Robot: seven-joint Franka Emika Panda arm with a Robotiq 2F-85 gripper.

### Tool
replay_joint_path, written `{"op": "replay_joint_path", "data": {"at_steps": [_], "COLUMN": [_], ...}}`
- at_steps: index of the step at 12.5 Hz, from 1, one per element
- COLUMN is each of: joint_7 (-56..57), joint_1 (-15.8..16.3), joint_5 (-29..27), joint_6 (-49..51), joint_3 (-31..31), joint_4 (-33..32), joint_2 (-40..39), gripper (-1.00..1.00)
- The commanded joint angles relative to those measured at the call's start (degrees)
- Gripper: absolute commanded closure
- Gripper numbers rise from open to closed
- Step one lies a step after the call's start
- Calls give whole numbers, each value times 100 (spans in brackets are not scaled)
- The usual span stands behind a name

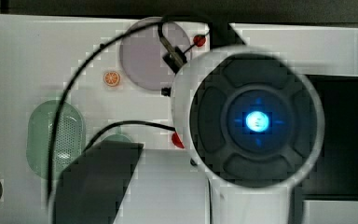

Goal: Pick Ketchup from oven and place it on table.

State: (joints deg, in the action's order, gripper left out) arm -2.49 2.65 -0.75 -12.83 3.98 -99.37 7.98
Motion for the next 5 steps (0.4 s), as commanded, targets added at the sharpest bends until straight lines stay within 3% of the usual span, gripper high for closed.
{"op": "replay_joint_path", "data": {"at_steps": [1, 5], "joint_7": [-45, -45], "joint_1": [45, 45], "joint_5": [0, 0], "joint_6": [513, 508], "joint_3": [14, 13], "joint_4": [-78, -91], "joint_2": [-82, -135], "gripper": [-100, -100]}}
